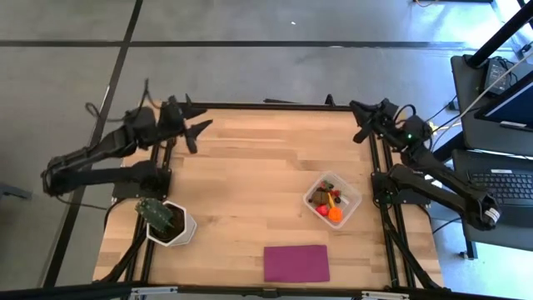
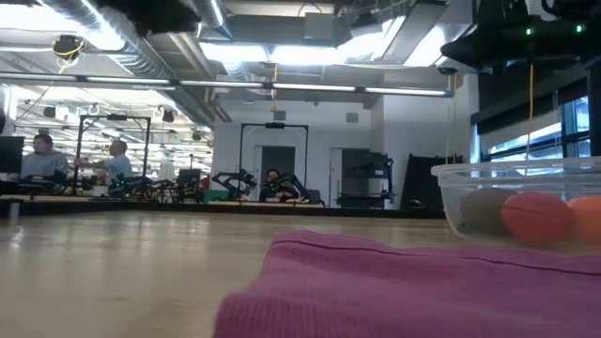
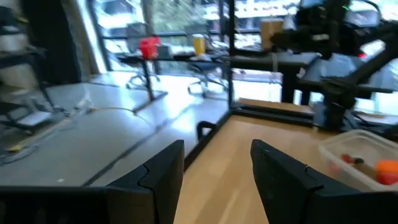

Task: Pick and placing Produce into tupperware
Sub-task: Return to Home Position

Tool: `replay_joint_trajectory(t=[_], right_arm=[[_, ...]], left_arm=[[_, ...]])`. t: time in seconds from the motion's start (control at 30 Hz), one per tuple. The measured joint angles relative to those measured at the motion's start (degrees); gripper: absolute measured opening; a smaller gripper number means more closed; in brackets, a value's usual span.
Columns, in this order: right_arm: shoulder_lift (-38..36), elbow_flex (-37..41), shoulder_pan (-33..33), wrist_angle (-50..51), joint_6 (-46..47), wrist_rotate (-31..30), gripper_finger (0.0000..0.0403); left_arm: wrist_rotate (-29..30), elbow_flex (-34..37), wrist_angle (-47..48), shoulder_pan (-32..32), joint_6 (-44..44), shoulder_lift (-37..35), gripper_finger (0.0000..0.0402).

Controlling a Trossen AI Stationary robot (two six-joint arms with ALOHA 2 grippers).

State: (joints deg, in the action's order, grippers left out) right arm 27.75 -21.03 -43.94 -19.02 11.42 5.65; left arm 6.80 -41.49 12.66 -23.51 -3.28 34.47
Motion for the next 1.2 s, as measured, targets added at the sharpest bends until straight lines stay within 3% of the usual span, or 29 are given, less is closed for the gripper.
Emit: replay_joint_trajectory(t=[0.33,0.5,1.0,1.2], right_arm=[[-0.3,13.14,0.0,-17.17,3.82,-0.11,0.0046],[-0.33,19.23,0.0,-28.6,5.12,-1.48,0.0046],[-0.3,20.32,0.0,-30.05,4.74,-1.51,0.0046],[-0.29,20.61,0.0,-29.68,3.59,-0.33,0.0046]], left_arm=[[11.67,21.94,-12.12,-0.02,3.08,-17.33,0.0179],[13.28,29.07,-12.27,-0.02,6.55,-21.91,0.0179],[16.15,38.95,-11.9,-0.02,11.94,-31.69,0.0179],[16.3,39.62,-12.14,-0.02,10.58,-32.66,0.0179]])
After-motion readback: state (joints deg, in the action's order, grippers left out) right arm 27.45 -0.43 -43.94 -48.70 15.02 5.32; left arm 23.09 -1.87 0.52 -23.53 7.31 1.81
